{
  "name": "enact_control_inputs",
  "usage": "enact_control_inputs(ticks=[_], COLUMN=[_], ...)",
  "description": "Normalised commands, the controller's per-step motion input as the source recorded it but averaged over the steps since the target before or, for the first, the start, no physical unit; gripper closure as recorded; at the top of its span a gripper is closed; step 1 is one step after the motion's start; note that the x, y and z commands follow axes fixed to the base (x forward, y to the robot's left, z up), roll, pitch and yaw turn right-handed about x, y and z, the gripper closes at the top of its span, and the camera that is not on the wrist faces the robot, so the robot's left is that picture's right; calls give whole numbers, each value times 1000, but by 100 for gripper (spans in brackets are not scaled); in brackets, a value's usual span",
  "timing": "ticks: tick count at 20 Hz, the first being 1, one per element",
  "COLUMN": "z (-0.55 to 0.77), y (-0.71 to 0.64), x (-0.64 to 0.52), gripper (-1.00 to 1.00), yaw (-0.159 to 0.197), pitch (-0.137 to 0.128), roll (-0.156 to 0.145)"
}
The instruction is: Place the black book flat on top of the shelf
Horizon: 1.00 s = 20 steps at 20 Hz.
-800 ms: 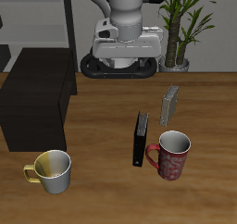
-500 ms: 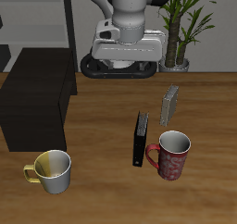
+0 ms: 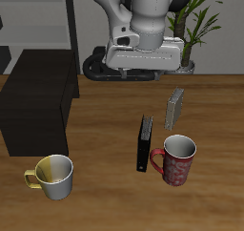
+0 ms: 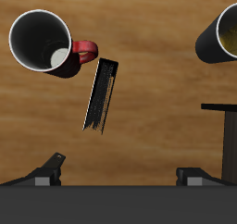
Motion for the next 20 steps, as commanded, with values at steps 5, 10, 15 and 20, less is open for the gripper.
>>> enact_control_inputs(ticks=[5,10,15,20], z=[-64,-198,-316,-306], y=[68,19,20,58], x=[265,306,209,152], gripper=[-100,-100,-100,-100], yaw=[23,-8,-26,-18], pitch=[-29,-26,-13,13], roll=[-6,5,2,12])
